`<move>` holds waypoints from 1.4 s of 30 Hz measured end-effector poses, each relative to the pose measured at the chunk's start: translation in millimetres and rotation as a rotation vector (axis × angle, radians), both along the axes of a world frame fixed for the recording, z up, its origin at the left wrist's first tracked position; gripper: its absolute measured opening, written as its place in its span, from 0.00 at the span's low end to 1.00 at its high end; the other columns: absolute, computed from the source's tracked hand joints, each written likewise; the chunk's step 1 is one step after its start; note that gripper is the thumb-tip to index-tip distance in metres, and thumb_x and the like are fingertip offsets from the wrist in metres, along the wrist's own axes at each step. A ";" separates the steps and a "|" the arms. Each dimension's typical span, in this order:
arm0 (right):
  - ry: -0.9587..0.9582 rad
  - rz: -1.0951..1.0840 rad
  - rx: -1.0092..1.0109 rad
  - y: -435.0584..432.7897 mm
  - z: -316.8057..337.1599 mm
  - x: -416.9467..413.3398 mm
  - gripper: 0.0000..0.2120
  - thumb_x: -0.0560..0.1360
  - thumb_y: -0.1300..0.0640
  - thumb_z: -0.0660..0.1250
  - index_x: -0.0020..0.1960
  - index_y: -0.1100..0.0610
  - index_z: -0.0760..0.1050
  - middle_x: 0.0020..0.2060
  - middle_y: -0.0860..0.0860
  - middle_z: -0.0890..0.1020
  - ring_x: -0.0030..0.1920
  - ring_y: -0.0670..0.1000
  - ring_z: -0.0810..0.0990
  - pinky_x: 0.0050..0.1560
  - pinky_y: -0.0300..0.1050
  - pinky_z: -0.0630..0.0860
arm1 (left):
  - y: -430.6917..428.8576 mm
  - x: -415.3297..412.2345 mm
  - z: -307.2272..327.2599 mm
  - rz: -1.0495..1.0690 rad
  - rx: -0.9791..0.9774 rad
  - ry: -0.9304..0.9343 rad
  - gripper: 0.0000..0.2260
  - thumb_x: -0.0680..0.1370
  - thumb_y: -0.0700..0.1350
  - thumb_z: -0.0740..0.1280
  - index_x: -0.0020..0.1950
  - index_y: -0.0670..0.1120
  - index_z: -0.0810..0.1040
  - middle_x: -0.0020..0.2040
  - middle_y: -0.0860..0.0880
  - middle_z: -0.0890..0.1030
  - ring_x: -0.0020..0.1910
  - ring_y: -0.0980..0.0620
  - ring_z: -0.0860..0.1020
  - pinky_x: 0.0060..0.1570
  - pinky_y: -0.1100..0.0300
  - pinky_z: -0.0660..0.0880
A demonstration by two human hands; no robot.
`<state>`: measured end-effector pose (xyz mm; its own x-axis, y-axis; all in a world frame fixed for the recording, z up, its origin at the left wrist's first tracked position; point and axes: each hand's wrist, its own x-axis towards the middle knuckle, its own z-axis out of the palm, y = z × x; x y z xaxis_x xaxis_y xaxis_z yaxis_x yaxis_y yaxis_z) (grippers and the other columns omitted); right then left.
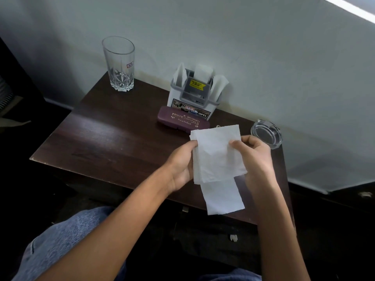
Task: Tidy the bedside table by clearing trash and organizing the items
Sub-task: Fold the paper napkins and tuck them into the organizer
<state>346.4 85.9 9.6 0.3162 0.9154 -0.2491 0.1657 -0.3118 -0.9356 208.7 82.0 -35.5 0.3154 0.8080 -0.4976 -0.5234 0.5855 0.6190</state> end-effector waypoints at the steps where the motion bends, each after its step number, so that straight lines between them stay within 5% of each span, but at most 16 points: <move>1: 0.004 -0.006 -0.006 0.5 -1.9 -0.5 0.06 0.72 0.65 0.67 0.38 0.57 0.75 0.36 0.53 0.79 0.38 0.53 0.76 0.40 0.46 0.71 | -0.1 0.3 0.2 -0.006 -0.011 -0.020 0.15 0.80 0.47 0.56 0.58 0.43 0.80 0.51 0.46 0.83 0.48 0.48 0.80 0.55 0.52 0.75; 9: -0.037 0.021 0.002 1.0 -8.3 -2.6 0.01 0.72 0.64 0.67 0.42 0.61 0.76 0.36 0.53 0.78 0.38 0.51 0.74 0.41 0.44 0.69 | -0.3 -2.9 3.5 -0.019 -0.002 -0.123 0.24 0.80 0.58 0.50 0.62 0.46 0.77 0.51 0.46 0.84 0.49 0.49 0.81 0.53 0.54 0.76; 12: -0.039 0.087 0.006 -1.1 -6.7 -1.2 0.01 0.72 0.64 0.67 0.42 0.60 0.77 0.34 0.51 0.80 0.35 0.48 0.76 0.37 0.40 0.72 | -0.9 -0.2 3.5 -0.009 -0.011 -0.048 0.17 0.80 0.51 0.58 0.63 0.44 0.76 0.56 0.44 0.82 0.51 0.47 0.80 0.55 0.53 0.75; 15: 0.018 0.070 -0.021 1.2 -4.4 4.9 0.03 0.73 0.64 0.67 0.42 0.58 0.78 0.35 0.53 0.81 0.36 0.51 0.77 0.40 0.46 0.74 | 2.1 -2.7 1.4 0.077 -0.014 0.075 0.10 0.79 0.41 0.61 0.57 0.41 0.77 0.50 0.43 0.83 0.46 0.48 0.81 0.49 0.53 0.77; 20: -0.012 -0.089 0.015 5.4 -3.7 29.9 0.05 0.75 0.63 0.63 0.47 0.60 0.78 0.38 0.54 0.81 0.35 0.49 0.79 0.36 0.39 0.74 | 15.7 -21.5 -1.8 0.296 -0.041 0.170 0.06 0.79 0.40 0.60 0.49 0.44 0.77 0.49 0.43 0.82 0.46 0.47 0.81 0.54 0.49 0.77; 24: -0.002 -0.004 -0.022 6.6 -13.6 20.6 0.05 0.76 0.59 0.65 0.50 0.56 0.78 0.46 0.54 0.83 0.46 0.50 0.81 0.48 0.44 0.76 | 13.0 -21.1 0.8 0.220 -0.093 0.114 0.08 0.79 0.41 0.60 0.52 0.43 0.77 0.47 0.45 0.82 0.44 0.47 0.81 0.48 0.51 0.77; 30: 0.124 0.309 -0.138 5.3 -23.3 -0.5 0.21 0.71 0.42 0.64 0.59 0.52 0.78 0.55 0.49 0.83 0.58 0.51 0.79 0.62 0.54 0.72 | 9.2 -17.4 3.4 0.104 -0.144 0.015 0.12 0.80 0.44 0.59 0.59 0.42 0.77 0.50 0.44 0.82 0.46 0.47 0.81 0.44 0.54 0.77; 36: 0.135 0.258 -0.135 5.8 -18.9 2.1 0.13 0.78 0.53 0.62 0.60 0.56 0.76 0.51 0.54 0.84 0.49 0.54 0.82 0.53 0.53 0.77 | 8.2 -16.7 4.8 0.111 -0.096 0.089 0.08 0.78 0.40 0.61 0.54 0.42 0.77 0.47 0.44 0.82 0.42 0.47 0.81 0.42 0.54 0.78; 38: 0.027 0.116 -0.100 6.6 -19.0 10.5 0.09 0.76 0.60 0.65 0.56 0.57 0.76 0.46 0.56 0.83 0.42 0.55 0.82 0.49 0.54 0.78 | 9.1 -17.7 2.4 0.185 -0.074 0.160 0.05 0.78 0.39 0.62 0.49 0.43 0.77 0.45 0.44 0.82 0.42 0.47 0.80 0.44 0.52 0.78; 42: -0.544 0.140 -0.229 3.4 -29.9 35.3 0.09 0.70 0.62 0.68 0.49 0.58 0.79 0.42 0.54 0.82 0.42 0.54 0.81 0.47 0.50 0.77 | 11.3 -23.9 -0.1 0.330 -0.104 0.301 0.04 0.78 0.41 0.62 0.46 0.47 0.75 0.45 0.46 0.80 0.41 0.47 0.78 0.38 0.54 0.76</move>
